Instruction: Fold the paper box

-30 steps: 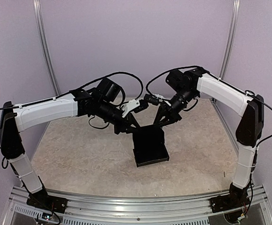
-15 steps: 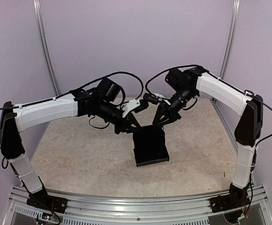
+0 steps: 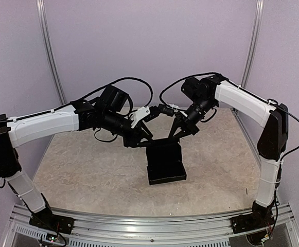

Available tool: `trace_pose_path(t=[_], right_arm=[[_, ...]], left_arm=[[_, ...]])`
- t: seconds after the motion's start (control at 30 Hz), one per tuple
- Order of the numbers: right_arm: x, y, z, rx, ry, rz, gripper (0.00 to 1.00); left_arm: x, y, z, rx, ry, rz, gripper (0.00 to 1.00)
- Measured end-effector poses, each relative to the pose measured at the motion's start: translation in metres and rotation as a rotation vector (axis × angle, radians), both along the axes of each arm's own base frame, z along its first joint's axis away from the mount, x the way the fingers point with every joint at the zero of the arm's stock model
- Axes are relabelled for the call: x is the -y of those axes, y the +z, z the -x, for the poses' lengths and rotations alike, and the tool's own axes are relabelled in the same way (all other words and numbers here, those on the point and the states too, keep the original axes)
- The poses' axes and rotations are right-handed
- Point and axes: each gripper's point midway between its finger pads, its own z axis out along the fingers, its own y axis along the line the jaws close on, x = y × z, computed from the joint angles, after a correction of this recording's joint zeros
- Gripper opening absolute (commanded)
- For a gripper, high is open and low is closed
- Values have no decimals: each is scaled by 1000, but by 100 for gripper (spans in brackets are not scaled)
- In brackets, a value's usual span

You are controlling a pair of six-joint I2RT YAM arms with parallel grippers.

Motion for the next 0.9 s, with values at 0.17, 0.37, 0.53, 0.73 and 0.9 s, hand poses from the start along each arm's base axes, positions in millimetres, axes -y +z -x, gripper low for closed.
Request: trace_pose_path(t=[0.17,0.37,0.53,0.73,0.9], right_arm=[[5,-12,0,-26,-9,17,0],[14,-19,-3,-54,-39,6,0],[18,-19,-9,-56,-96,-26,0],[19,1,-16,-31,-170,-116,0],[14,16,-20,-11,-178,-173,0]], left_arm=[[-35,28,-5,20,111,104,54],[-88,48,-23,-48,267,265,54],[-73,41,-18,-193,241,348,58],[-55,26,-20,-277,240,381,58],[-40,22,-29,-296,228,382,46]])
